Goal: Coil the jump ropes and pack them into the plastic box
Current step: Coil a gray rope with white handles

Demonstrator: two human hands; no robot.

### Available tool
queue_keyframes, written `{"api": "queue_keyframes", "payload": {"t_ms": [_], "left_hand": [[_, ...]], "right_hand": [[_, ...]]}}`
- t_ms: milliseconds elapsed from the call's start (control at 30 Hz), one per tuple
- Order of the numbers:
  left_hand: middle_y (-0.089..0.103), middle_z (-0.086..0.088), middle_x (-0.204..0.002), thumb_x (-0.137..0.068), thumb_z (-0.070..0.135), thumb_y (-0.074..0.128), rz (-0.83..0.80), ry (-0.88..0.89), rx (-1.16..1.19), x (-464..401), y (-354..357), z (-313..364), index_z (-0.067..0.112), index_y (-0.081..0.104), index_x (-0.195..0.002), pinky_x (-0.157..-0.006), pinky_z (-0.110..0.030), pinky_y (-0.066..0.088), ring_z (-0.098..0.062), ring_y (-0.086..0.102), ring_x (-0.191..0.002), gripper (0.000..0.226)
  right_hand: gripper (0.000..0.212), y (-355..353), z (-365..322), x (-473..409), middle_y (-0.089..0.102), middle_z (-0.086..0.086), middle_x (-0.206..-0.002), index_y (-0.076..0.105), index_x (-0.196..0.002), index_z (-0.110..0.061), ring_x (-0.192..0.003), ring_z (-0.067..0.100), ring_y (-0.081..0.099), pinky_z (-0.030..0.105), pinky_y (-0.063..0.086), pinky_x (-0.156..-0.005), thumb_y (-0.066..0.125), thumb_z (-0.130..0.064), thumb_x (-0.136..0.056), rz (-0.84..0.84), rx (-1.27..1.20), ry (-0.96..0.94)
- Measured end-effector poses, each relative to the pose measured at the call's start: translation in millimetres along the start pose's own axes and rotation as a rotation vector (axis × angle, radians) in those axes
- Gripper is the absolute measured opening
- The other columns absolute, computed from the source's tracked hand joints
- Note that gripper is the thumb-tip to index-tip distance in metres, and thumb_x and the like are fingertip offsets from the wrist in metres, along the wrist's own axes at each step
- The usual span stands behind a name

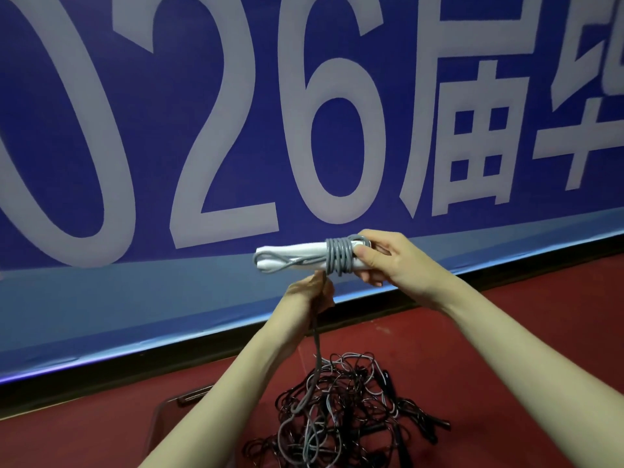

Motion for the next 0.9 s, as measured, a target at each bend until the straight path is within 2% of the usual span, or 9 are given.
{"api": "queue_keyframes", "payload": {"t_ms": [67,233,333,467,600,667,733,833,900], "left_hand": [[0.034,0.006,-0.058,-0.095,0.042,0.051,-0.010,0.010,0.054,5,7,1,0.026,0.050,-0.052,-0.054,-0.026,0.022,-0.012,0.025,-0.053,0.046],[0.035,0.008,-0.059,-0.103,0.031,0.038,-0.067,0.037,0.030,15,25,3,0.016,0.054,-0.075,-0.054,-0.023,0.022,-0.008,0.027,-0.051,0.035],[0.035,0.009,-0.059,-0.104,0.026,0.037,-0.085,0.007,-0.001,19,29,5,0.013,0.060,-0.087,-0.047,-0.018,0.020,-0.006,0.023,-0.047,0.031],[0.040,0.011,-0.052,-0.103,0.025,0.039,-0.043,0.029,-0.269,23,26,12,0.013,0.054,-0.090,-0.043,-0.018,0.024,-0.006,0.028,-0.043,0.023],[0.046,0.007,-0.053,-0.102,0.025,0.040,0.041,0.162,-0.580,23,19,33,0.014,0.056,-0.080,-0.047,-0.018,0.030,-0.007,0.036,-0.046,0.029],[0.050,-0.001,-0.059,-0.103,0.030,0.038,0.070,0.229,-0.762,26,17,40,0.013,0.054,-0.080,-0.057,-0.029,0.037,-0.015,0.043,-0.054,0.032],[0.049,-0.001,-0.061,-0.103,0.035,0.036,0.072,0.289,-0.969,31,20,43,0.014,0.049,-0.081,-0.062,-0.038,0.040,-0.026,0.046,-0.061,0.033],[0.048,0.003,-0.067,-0.100,0.043,0.038,0.048,0.358,-1.210,40,32,44,0.017,0.043,-0.084,-0.062,-0.037,0.037,-0.029,0.050,-0.071,0.031],[0.054,0.002,-0.077,-0.100,0.045,0.038,0.039,0.410,-1.294,44,37,49,0.017,0.045,-0.089,-0.064,-0.036,0.040,-0.029,0.052,-0.075,0.031]], "right_hand": [[0.019,-4,4,-2,0.052,-0.003,-0.066,0.060,-0.100,-0.003,-0.058,0.007,0.046,0.022,0.037,-0.054,0.045,-0.014,-0.103,0.082,-0.004,0.009],[0.023,-23,13,-5,0.050,0.003,-0.064,0.057,-0.102,0.008,-0.050,0.004,0.042,0.024,0.033,-0.050,0.045,-0.011,-0.103,0.324,-0.049,0.043],[0.021,-38,16,-3,0.050,0.005,-0.063,0.057,-0.097,0.004,-0.048,0.005,0.041,0.025,0.032,-0.050,0.044,-0.012,-0.102,0.483,-0.065,0.057],[0.017,-62,25,2,0.049,0.005,-0.065,0.057,-0.094,-0.006,-0.048,0.004,0.042,0.024,0.032,-0.048,0.044,-0.013,-0.102,0.646,-0.129,0.102],[0.019,-71,39,4,0.050,0.006,-0.065,0.058,-0.097,-0.004,-0.045,0.001,0.041,0.025,0.033,-0.050,0.044,-0.015,-0.103,0.643,-0.106,0.146],[0.022,-74,48,5,0.051,0.006,-0.066,0.059,-0.099,-0.002,-0.049,0.005,0.041,0.027,0.034,-0.052,0.044,-0.017,-0.103,0.614,-0.057,0.173],[0.022,-75,57,5,0.052,0.006,-0.066,0.059,-0.097,-0.003,-0.054,0.012,0.042,0.030,0.034,-0.055,0.044,-0.018,-0.103,0.588,-0.008,0.199],[0.018,-71,62,7,0.054,0.002,-0.065,0.057,-0.091,-0.010,-0.057,0.013,0.044,0.025,0.035,-0.056,0.046,-0.018,-0.102,0.539,0.139,0.205],[0.017,-66,58,8,0.056,0.004,-0.066,0.056,-0.093,-0.009,-0.056,0.014,0.045,0.020,0.035,-0.050,0.046,-0.019,-0.102,0.496,0.296,0.186]]}}
Point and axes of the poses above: each hand's wrist, its own x-axis away from the middle knuckle, its own y-axis out of the palm, z = x × y, the point moved 7 cm from there along -x, towards the middle knuckle
